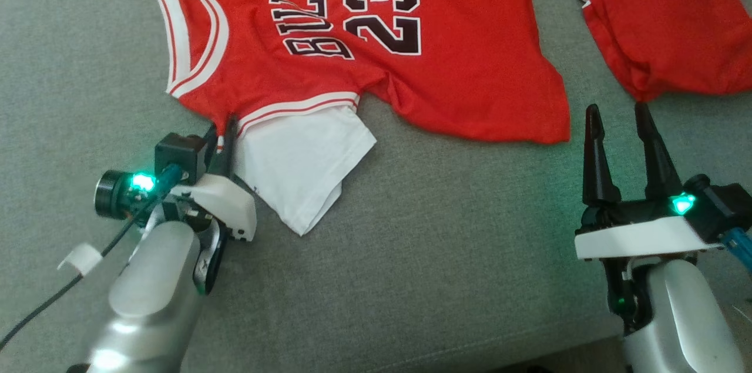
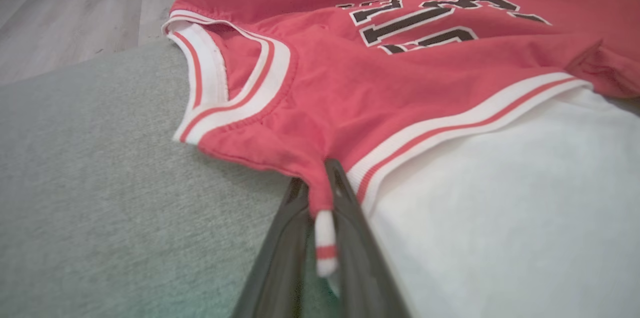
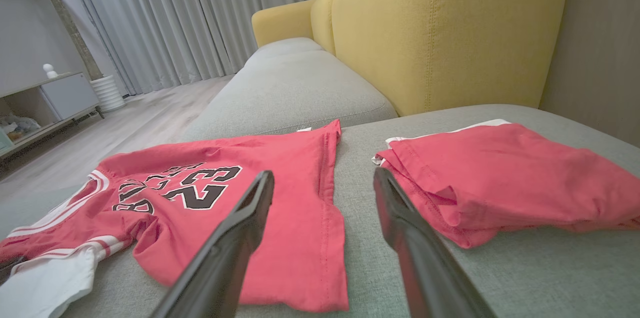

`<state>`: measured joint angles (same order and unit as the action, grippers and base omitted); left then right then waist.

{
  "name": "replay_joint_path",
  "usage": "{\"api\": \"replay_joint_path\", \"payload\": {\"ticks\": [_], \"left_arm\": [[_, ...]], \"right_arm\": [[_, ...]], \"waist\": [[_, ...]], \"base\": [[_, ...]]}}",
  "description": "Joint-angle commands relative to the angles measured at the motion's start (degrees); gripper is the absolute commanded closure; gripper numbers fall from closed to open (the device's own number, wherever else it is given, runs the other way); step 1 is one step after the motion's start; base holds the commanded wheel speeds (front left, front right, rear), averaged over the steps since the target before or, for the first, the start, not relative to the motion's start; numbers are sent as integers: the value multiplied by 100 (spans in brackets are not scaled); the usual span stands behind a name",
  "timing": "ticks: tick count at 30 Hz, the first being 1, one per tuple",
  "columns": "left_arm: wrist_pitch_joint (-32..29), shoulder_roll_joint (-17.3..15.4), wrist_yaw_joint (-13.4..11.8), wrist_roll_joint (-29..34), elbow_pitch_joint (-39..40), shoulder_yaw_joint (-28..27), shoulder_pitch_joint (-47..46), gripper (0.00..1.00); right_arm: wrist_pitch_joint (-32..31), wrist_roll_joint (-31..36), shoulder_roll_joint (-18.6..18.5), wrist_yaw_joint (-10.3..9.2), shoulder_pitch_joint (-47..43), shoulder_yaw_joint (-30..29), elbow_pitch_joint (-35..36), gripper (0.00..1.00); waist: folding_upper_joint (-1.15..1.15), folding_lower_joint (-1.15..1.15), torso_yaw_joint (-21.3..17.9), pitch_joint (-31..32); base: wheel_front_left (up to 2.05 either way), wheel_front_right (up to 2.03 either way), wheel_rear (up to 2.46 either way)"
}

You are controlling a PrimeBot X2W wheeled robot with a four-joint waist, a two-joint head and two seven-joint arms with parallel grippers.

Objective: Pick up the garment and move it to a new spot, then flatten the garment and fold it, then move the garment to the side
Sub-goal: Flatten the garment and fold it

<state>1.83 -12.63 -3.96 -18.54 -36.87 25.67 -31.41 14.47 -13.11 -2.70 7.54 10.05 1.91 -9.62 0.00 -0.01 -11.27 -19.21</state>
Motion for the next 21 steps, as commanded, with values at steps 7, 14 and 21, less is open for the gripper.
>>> {"api": "replay_joint_path", "payload": {"ticks": [7, 14, 21], "left_arm": [[535, -352, -55, 128, -28, -155, -126, 100], [510, -699, 121, 179, -5, -130, -361, 100], [514, -942, 163, 193, 60, -143, -490, 0]], "right_arm": [[52, 62, -18, -5, 149, 156, 79, 0], [52, 102, -18, -5, 156, 240, -32, 0], [52, 97, -18, -5, 175, 360, -101, 0]], "waist": [[0, 1, 138, 239], [0, 1, 243, 438], [0, 1, 364, 510]], "base": [[0, 0, 0], [0, 0, 0], [0, 0, 0]]}}
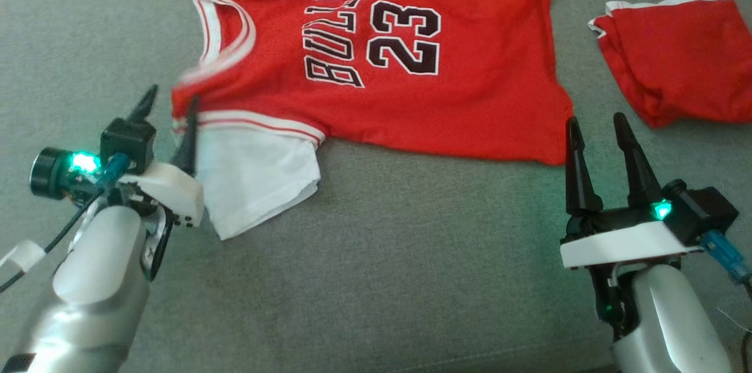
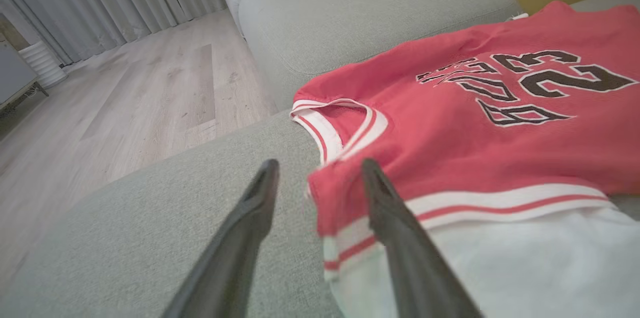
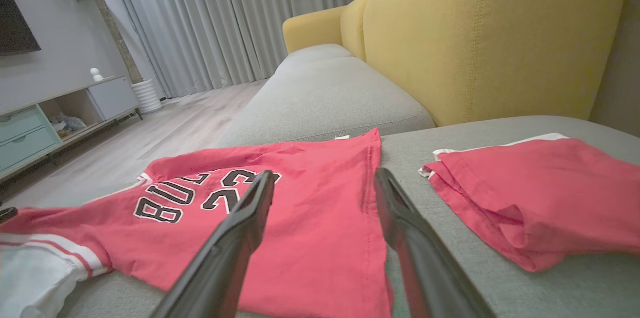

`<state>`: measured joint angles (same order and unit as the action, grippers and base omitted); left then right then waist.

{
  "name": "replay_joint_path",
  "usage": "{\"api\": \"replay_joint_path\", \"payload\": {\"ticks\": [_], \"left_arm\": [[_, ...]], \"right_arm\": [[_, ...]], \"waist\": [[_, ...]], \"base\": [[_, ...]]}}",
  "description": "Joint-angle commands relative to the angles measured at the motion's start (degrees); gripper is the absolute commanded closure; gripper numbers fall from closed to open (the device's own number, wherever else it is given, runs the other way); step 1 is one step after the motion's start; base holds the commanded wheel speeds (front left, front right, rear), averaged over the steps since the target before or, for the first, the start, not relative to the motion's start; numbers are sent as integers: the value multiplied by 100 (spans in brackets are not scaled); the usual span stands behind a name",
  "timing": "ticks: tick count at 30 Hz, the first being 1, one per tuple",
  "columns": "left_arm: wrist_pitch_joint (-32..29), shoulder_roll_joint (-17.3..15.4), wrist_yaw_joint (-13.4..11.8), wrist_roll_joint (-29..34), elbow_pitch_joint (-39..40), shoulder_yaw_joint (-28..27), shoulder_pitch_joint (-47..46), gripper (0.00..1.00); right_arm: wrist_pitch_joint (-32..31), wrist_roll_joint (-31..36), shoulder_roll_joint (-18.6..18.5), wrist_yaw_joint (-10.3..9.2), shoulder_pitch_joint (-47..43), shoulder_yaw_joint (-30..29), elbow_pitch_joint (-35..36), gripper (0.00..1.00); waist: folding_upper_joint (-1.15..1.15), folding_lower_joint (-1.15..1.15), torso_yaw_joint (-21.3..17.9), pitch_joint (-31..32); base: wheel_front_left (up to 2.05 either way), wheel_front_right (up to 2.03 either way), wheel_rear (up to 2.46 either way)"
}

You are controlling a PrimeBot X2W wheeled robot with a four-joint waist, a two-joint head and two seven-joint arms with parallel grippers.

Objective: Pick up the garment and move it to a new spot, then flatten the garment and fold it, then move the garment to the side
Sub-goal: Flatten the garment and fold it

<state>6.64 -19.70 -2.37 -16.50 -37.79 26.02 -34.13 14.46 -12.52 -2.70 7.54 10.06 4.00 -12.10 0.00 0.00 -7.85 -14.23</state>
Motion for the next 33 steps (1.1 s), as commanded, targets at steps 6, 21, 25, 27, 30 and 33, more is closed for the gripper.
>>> {"api": "replay_joint_path", "payload": {"ticks": [6, 21, 25, 27, 30, 33], "left_arm": [[324, -124, -163, -87, 437, -207, 37, 0], [833, 470, -1040, -97, 2619, -452, 1992, 0], [834, 494, -994, -58, 2741, -474, 2157, 0], [834, 495, -965, -61, 2734, -467, 2160, 0], [730, 511, -764, -202, 2536, -399, 2133, 0], [591, 537, -643, -305, 2267, -358, 2024, 0]], "right_arm": [[53, 94, -18, -5, 158, 123, 141, 0], [53, 476, -18, -5, -147, -6, 324, 0], [51, 496, -18, -5, -134, 28, 291, 0], [51, 495, -18, -5, -128, 36, 300, 0], [51, 422, -18, -5, -123, 61, 366, 0], [51, 379, -18, -5, -144, 71, 395, 0]], "waist": [[0, 0, 199, 122], [0, 0, 720, 529], [0, 0, 734, 554], [0, 0, 729, 555], [0, 0, 689, 523], [0, 0, 628, 442]], "base": [[0, 0, 0], [0, 0, 0], [0, 0, 0], [0, 0, 0], [0, 0, 0], [0, 0, 0]]}}
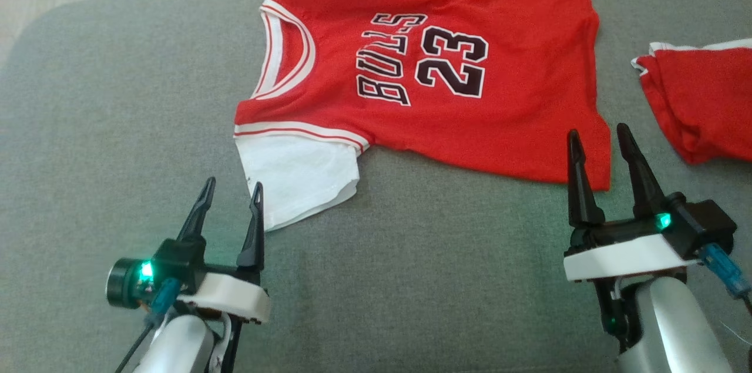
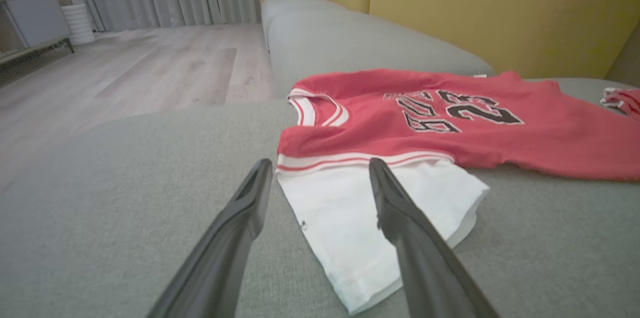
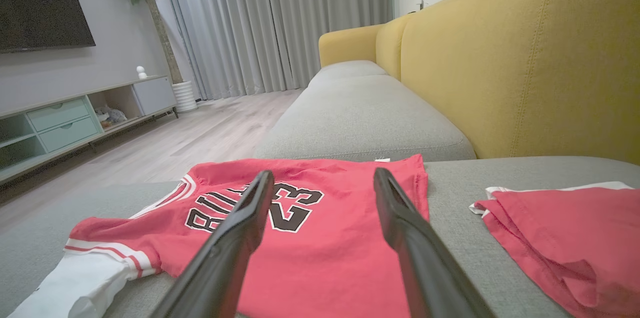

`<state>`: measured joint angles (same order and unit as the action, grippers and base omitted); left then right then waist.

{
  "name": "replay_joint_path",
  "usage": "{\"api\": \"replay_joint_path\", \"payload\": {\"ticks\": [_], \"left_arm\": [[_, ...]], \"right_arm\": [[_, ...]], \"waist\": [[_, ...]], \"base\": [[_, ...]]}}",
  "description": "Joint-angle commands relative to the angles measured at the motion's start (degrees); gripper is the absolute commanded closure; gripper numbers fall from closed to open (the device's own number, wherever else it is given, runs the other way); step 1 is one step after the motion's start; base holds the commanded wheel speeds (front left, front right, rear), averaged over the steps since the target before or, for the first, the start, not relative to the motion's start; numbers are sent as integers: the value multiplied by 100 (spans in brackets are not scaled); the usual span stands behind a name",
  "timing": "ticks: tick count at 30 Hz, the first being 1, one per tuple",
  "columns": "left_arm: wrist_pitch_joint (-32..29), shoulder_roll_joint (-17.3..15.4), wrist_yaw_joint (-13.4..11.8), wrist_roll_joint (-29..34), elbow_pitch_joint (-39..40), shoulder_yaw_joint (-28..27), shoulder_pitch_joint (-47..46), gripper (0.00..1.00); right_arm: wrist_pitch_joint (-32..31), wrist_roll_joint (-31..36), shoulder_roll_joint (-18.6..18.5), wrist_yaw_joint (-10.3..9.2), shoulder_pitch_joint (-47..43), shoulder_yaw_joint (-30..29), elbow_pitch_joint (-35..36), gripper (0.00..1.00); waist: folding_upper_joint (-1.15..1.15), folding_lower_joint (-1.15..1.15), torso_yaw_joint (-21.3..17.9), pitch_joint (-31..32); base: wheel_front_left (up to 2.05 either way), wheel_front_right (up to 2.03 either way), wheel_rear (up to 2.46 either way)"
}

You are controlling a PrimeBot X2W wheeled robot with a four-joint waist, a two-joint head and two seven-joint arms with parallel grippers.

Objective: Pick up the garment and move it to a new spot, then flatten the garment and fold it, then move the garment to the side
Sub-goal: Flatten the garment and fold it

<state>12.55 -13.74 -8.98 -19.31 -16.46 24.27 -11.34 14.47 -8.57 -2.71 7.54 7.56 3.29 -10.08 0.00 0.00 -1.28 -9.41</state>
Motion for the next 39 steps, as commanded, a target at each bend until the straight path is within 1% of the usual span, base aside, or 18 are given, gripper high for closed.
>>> {"api": "replay_joint_path", "payload": {"ticks": [1, 3, 4, 6, 13, 14, 15, 16, 17, 18, 19, 23, 27, 31, 35, 36, 39], "left_arm": [[-40, -46, 56, -49, 43, -165, -298, 0], [-94, -18, 100, -85, -127, -142, -389, 0], [-245, -32, 125, -95, -329, -102, -451, 0], [-408, -45, 140, -112, -487, -71, -509, 0], [-845, -27, 198, -146, -856, 70, -680, 0], [-959, -21, 164, -169, -927, 67, -679, 0], [-1351, -25, 87, -223, -1126, 86, -638, 0], [-1507, -22, 119, -262, -1178, 113, -634, 0], [-1555, -18, 134, -288, -1176, 115, -650, 44], [-1555, -25, 131, -282, -1163, 121, -672, 83], [-1555, -32, 128, -271, -1156, 132, -688, 100], [-1319, -60, 105, -237, -1017, 105, -774, 100], [-664, -62, 20, -148, -652, 12, -854, 100], [-91, -58, -3, -62, -209, -27, -850, 100], [132, -11, 6, -38, 240, -74, -815, 100], [132, -11, 6, -38, 240, -74, -815, 100], [185, -13, 3, 23, 520, -78, -798, 100]], "right_arm": [[50, -16, -17, -5, 101, 147, 195, 0], [51, -19, -17, -5, 95, 152, 198, 0], [51, -18, -17, -5, 115, 182, 210, 0], [51, -30, -17, -5, 154, 214, 244, 0], [52, -60, -17, -5, 222, 171, 309, 0], [52, -65, -17, -5, 230, 172, 310, 0], [52, -74, -17, -5, 242, 185, 303, 0], [52, -79, -17, -5, 250, 192, 300, 0], [52, -82, -17, -5, 259, 195, 298, 0], [52, -83, -17, -5, 271, 194, 296, 0], [52, -79, -17, -5, 281, 188, 290, 0], [52, -29, -17, -5, 281, 91, 212, 0], [-107, 131, -17, -5, 281, -182, -89, 0], [-497, 217, -17, -5, 324, -685, -517, 0], [-880, 118, -17, -5, 443, -1051, -1042, 0], [-880, 118, -17, -5, 443, -1051, -1042, 0], [-1057, -26, -17, -5, 572, -1161, -1470, 0]], "waist": [[0, 0, -46, -73], [0, 0, -80, -138], [0, 0, -136, -214], [0, 0, -193, -306], [0, 0, -299, -543], [0, 0, -310, -557], [0, 0, -334, -571], [0, 0, -345, -583], [0, 0, -351, -595], [0, 0, -354, -603], [0, 0, -351, -606], [0, 0, -303, -553], [0, 0, -232, -416], [0, 0, -130, -261], [0, 0, 0, -180], [0, 0, 0, -180], [0, 0, 86, -177]], "base": [[0, 0, 0], [0, 0, 0], [0, 0, 0], [0, 0, 0], [0, 0, 0], [0, 0, 0], [0, 0, 0], [0, 0, 0], [0, 0, 0], [0, 0, 0], [0, 0, 0], [0, 0, 0], [0, 0, 0], [0, 0, 0], [0, 0, 0], [0, 0, 0], [0, 0, 0]]}}
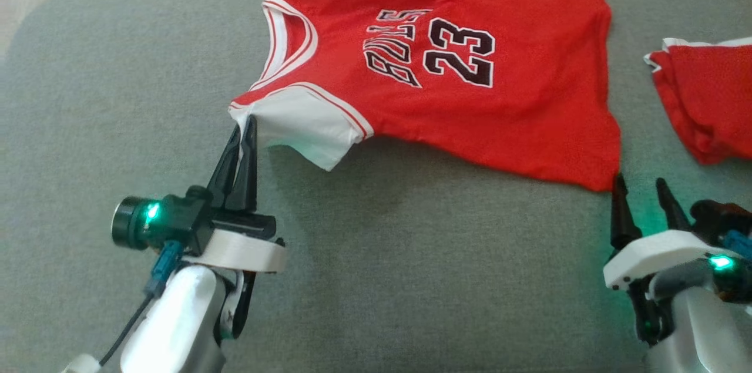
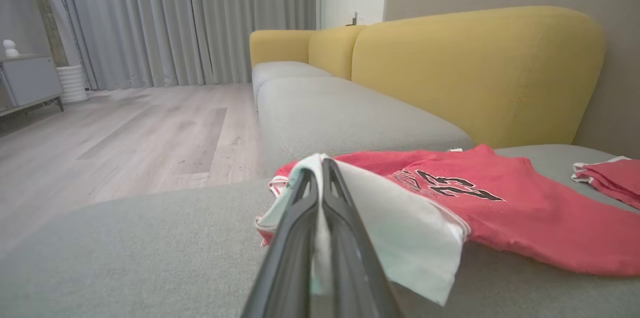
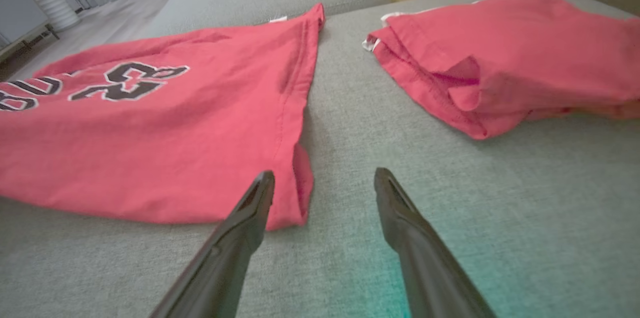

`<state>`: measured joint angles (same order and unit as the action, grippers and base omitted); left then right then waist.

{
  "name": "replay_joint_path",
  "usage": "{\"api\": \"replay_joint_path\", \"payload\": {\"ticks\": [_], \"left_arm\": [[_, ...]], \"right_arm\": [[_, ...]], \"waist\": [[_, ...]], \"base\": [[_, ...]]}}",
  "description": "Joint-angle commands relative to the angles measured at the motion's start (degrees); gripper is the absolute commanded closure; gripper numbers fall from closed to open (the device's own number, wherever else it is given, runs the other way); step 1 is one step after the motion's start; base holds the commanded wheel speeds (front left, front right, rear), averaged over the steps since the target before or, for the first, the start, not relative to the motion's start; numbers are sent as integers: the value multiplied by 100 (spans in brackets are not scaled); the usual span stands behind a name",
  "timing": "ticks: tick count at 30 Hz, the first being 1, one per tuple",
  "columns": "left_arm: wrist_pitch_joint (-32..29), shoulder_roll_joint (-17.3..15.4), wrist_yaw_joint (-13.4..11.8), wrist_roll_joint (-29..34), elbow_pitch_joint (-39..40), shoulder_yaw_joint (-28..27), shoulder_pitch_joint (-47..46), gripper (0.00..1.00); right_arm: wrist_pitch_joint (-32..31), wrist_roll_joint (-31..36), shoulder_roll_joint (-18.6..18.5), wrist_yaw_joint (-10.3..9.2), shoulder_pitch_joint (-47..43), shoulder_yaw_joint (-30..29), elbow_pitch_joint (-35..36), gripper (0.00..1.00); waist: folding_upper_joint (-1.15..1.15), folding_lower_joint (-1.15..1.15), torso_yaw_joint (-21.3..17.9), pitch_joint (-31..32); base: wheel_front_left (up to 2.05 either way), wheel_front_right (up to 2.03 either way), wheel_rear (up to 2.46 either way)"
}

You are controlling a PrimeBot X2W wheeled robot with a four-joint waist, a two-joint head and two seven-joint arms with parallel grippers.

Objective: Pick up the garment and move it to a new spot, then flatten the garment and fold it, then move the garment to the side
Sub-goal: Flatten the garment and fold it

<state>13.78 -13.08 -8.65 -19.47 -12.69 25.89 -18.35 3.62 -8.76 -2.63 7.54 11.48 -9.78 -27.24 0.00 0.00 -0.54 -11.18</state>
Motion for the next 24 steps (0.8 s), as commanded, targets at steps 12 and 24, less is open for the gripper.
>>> {"api": "replay_joint_path", "payload": {"ticks": [12, 24], "left_arm": [[96, -63, 67, 141, 406, -62, -101, 100], [88, -166, -12, 46, 273, -174, -77, 100]], "right_arm": [[-46, 124, -25, -5, 664, 180, -1230, 0], [127, 41, -25, -5, 684, 602, -1346, 100]], "waist": [[0, 0, 297, -125], [0, 0, 135, 143]], "base": [[0, 0, 0], [0, 0, 0]]}}
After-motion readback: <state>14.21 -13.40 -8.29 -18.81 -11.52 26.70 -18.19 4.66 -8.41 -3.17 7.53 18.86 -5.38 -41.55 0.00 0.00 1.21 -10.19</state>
